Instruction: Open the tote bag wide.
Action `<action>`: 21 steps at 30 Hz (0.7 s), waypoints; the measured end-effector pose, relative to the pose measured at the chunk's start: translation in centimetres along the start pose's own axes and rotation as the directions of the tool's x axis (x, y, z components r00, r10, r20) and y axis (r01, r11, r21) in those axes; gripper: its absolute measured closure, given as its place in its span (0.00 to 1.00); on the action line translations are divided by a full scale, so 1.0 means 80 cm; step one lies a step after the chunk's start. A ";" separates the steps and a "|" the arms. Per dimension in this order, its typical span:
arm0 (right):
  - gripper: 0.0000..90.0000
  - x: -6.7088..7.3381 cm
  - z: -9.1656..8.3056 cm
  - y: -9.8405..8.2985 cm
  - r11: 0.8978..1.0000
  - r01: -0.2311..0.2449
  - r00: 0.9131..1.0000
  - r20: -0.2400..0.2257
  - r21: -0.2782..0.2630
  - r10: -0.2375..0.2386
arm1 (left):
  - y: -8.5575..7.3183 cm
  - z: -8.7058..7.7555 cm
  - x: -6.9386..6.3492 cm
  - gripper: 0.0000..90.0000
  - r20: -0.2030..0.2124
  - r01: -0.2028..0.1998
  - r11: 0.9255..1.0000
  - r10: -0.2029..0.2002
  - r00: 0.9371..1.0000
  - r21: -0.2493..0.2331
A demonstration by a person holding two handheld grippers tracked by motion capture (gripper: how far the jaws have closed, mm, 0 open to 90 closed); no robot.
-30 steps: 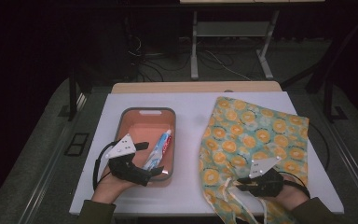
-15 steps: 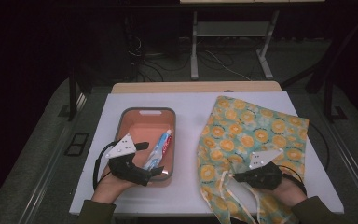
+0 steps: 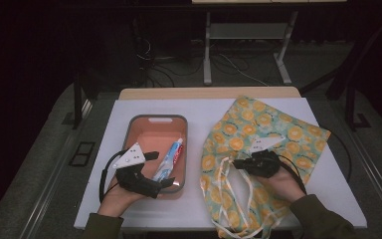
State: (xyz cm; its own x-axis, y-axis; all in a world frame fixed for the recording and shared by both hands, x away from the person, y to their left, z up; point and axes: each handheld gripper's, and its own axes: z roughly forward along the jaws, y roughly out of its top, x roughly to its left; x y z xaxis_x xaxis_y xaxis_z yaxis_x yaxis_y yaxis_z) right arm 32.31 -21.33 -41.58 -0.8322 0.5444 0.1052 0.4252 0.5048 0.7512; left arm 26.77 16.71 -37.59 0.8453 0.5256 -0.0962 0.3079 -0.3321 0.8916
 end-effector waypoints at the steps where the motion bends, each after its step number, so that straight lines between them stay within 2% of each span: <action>1: 0.99 -0.002 0.005 0.005 1.000 -0.007 1.000 0.010 -0.002 0.007 | 0.000 0.000 0.000 0.01 0.001 0.001 1.000 -0.001 1.000 0.000; 3: 0.99 -0.009 0.017 0.018 0.999 -0.034 0.999 0.026 -0.022 0.034 | 0.000 0.000 0.000 0.01 0.003 0.002 1.000 -0.002 1.000 0.001; 5: 0.99 -0.012 0.019 0.023 0.998 -0.046 0.998 0.033 -0.038 0.048 | 0.000 0.000 0.001 0.01 0.004 0.004 1.000 -0.004 1.000 -0.002; 6: 0.99 -0.018 0.021 0.033 0.995 -0.065 0.997 0.034 -0.071 0.067 | 0.000 -0.001 0.001 0.01 0.003 0.004 1.000 -0.004 1.000 -0.002; 10: 0.99 -0.028 0.027 0.040 0.993 -0.082 0.995 0.044 -0.090 0.086 | 0.000 -0.001 0.001 0.00 0.004 0.008 1.000 -0.008 1.000 -0.003; 14: 0.97 -0.029 0.044 0.027 0.997 -0.072 0.997 0.042 0.003 0.071 | 0.000 -0.001 0.001 0.00 0.004 0.008 1.000 -0.008 1.000 -0.001; 15: 0.92 -0.029 0.047 0.024 0.997 -0.069 0.997 0.046 0.024 0.068 | 0.000 -0.001 0.001 0.00 0.004 0.008 1.000 -0.008 1.000 -0.001; 18: 0.67 -0.027 0.049 0.021 0.996 -0.067 0.997 0.052 0.053 0.064 | 0.000 -0.001 0.001 0.00 0.002 0.006 1.000 -0.006 1.000 -0.001; 19: 0.67 -0.027 0.049 0.021 0.996 -0.067 0.997 0.052 0.053 0.064 | 0.000 -0.001 0.001 0.00 0.002 0.006 1.000 -0.006 1.000 -0.001; 20: 0.59 -0.026 0.044 0.023 0.997 -0.063 0.996 0.059 0.049 0.060 | 0.000 0.000 0.001 0.00 0.002 0.006 1.000 -0.006 1.000 -0.001; 21: 0.49 -0.021 0.030 0.026 0.998 -0.051 0.997 0.052 0.034 0.050 | 0.000 -0.001 0.001 0.00 0.003 0.006 1.000 -0.006 1.000 -0.001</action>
State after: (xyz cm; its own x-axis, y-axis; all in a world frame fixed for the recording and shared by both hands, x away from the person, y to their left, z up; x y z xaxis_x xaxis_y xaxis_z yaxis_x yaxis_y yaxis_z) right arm 35.43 -19.62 -41.75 -0.7904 0.6029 0.1083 0.4794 0.4987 0.7222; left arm 26.80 16.80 -37.57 0.8447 0.5252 -0.1027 0.3127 -0.3286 0.8912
